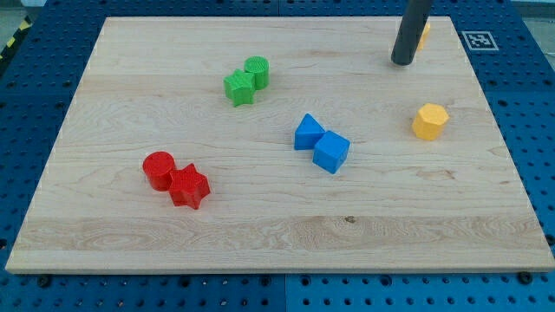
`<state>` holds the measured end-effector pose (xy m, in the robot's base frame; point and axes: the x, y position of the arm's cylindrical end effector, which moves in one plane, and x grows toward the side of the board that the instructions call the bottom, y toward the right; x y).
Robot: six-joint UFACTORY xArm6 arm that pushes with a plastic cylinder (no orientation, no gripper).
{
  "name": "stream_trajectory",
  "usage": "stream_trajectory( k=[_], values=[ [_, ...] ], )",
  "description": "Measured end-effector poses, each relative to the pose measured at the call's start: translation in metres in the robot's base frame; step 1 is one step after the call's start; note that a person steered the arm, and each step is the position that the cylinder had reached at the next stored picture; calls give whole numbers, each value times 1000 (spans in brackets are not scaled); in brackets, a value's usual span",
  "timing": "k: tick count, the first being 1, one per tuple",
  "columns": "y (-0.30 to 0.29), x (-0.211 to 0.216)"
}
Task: Push the yellow hexagon closer to the yellow heart
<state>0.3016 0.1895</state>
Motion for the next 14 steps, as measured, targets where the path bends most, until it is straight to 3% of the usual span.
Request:
stream_trajectory(
  k=[2,4,11,12,14],
  values=[
    [0,2],
    [13,43],
    [84,61],
    [117,80],
    [94,152]
  ],
)
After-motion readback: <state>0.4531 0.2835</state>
